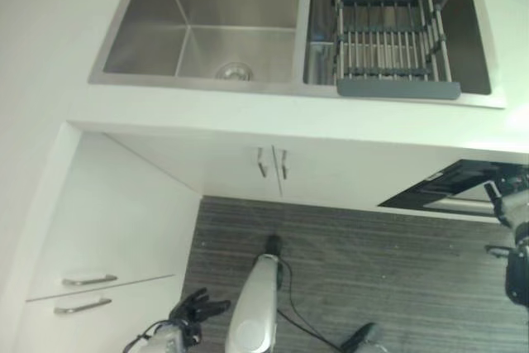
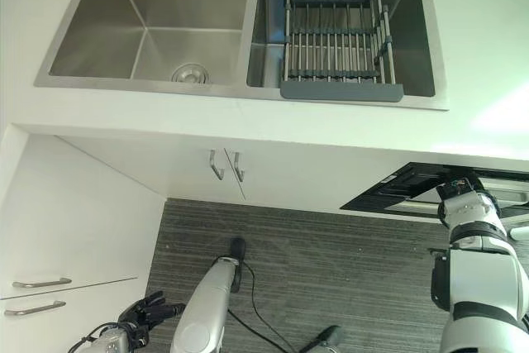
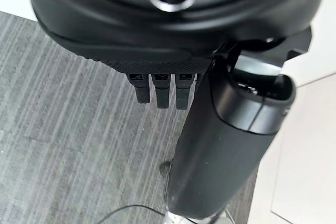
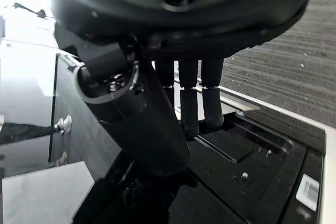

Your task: Place the dishes in the dishwasher.

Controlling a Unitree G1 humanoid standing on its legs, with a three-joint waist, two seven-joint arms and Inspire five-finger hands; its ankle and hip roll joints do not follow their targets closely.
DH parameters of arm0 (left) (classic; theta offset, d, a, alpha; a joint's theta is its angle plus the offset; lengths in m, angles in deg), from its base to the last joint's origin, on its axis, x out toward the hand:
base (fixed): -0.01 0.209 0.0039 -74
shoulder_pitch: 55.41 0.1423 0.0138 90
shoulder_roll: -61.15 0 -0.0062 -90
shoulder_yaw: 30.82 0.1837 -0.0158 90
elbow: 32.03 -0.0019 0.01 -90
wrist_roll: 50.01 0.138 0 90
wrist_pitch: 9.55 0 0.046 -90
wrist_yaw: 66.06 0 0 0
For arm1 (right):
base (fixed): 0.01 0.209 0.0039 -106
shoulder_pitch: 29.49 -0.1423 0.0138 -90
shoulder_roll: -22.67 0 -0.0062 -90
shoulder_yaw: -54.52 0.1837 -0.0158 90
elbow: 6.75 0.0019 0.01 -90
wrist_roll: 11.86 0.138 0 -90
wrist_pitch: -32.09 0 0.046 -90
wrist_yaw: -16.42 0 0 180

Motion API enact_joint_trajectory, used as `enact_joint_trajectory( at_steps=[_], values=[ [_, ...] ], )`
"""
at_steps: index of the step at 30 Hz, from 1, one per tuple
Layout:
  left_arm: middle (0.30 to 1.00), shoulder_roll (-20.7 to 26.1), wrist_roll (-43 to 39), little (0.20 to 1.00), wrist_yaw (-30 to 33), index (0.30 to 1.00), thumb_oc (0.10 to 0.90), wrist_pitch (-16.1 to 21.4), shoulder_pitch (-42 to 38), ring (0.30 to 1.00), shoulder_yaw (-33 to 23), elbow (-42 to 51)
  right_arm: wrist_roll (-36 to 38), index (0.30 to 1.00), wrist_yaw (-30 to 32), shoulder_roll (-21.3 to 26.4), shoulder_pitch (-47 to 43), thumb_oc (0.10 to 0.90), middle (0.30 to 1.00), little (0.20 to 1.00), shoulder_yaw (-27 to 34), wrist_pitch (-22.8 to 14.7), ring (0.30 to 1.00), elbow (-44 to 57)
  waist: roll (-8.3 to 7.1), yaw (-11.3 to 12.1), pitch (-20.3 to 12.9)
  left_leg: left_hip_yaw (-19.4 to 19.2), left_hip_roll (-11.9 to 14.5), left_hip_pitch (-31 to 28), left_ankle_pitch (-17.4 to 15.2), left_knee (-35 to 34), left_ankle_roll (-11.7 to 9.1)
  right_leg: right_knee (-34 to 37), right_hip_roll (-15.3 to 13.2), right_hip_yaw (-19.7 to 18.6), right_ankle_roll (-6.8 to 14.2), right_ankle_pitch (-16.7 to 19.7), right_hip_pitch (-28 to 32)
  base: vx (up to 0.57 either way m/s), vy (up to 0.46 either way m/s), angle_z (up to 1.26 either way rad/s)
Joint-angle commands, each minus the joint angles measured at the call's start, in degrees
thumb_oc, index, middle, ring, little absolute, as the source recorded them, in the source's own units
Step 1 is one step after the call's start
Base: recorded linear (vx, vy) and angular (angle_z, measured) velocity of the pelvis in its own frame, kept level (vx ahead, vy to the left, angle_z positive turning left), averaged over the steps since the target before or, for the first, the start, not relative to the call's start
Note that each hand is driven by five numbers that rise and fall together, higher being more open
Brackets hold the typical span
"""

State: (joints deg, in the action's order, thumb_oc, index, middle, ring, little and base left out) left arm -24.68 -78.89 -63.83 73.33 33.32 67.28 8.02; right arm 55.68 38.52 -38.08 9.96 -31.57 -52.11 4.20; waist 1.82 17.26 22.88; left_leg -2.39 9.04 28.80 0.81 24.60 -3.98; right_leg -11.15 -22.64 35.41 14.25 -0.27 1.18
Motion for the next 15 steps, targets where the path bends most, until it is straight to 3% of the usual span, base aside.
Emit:
enact_joint_trajectory(
  at_steps=[1, 2, 3, 6, 10, 15],
  values=[
    [0.9, 4.11, 0.69, 0.9, 1.4, 0.9, 0.8, 1.56, -0.11, 0.9, 2.32, 2.39, -1.9, 0.3, -11.78, 1.27, -7.95, 0.4, 0.3, 0.3, -2.85, -5.28, 0.3, 15.91, -2.32, 3.8, -6.67, -1.32, 2.49, -10.99, -6.21, -7.41, -4.13, -6.04, -3.33, -2.69, 0.75, 0.77, -3.37, 0.01, -0.096, -0.09],
    [0.9, 4.24, 0.87, 0.9, 1.56, 0.9, 0.8, 1.45, -0.22, 0.9, 2.31, 2.79, -3.51, 0.573, -12.28, 0.37, -6.44, 0.582, 0.573, 0.573, -2.62, -5.12, 0.573, 16.17, -2.68, 3.56, -6.79, -1.56, 2.85, -11.32, -6.27, -7.41, -4.15, -6.04, -3.02, -2.86, 0.75, 0.62, -3.18, 0.0, -0.096, -0.08],
    [0.9, 4.33, 0.81, 0.9, 1.8, 0.9, 0.8, 1.6, -0.35, 0.9, 2.32, 2.85, -4.55, 0.9, -13.46, -0.56, -4.8, 0.8, 0.9, 0.9, -2.59, -5.11, 0.9, 16.38, -3.04, 3.28, -6.87, -1.77, 3.2, -11.67, -6.32, -7.41, -4.18, -6.04, -2.73, -3.03, 0.75, 0.5, -3.02, -0.01, -0.084, -0.11],
    [0.9, 4.22, 0.85, 0.9, 2.04, 0.9, 0.8, 1.69, -1.45, 0.9, 2.24, 3.35, -10.6, 0.9, -17.34, -4.48, 1.62, 0.8, 0.9, 0.9, -4.09, -5.83, 0.9, 18.08, -3.89, 2.03, -7.1, -3.12, 4.05, -12.54, -5.11, -7.41, -3.71, -6.04, -2.17, -2.93, 0.27, 1.24, -3.05, -0.09, -0.046, -0.18],
    [0.9, 3.44, -0.21, 0.9, 2.14, 0.9, 0.8, 2.55, -3.39, 0.9, 2.35, 3.86, -15.82, 0.9, -18.07, -10.56, 11.22, 0.8, 0.9, 0.9, -4.91, -13.48, 0.9, 22.67, -4.33, -1.07, -7.75, -4.57, 5.4, -14.23, -5.24, -7.41, -3.68, -6.04, -1.34, -4.82, 0.19, 0.8, -3.46, -0.12, -0.016, -0.28],
    [0.9, 1.28, -2.77, 0.9, 0.59, 0.9, 0.8, 3.67, -4.72, 0.9, 0.45, 3.24, -22.32, 0.9, -20.91, -17.72, 24.06, 0.8, 0.9, 0.9, -7.49, -20.08, 0.9, 27.24, -3.5, -5.85, -9.29, -7.13, 7.25, -17.14, -5.48, -7.41, -4.04, -6.04, -0.09, -8.39, -0.15, -1.02, -4.45, -0.15, 0.056, -0.36]
  ],
)
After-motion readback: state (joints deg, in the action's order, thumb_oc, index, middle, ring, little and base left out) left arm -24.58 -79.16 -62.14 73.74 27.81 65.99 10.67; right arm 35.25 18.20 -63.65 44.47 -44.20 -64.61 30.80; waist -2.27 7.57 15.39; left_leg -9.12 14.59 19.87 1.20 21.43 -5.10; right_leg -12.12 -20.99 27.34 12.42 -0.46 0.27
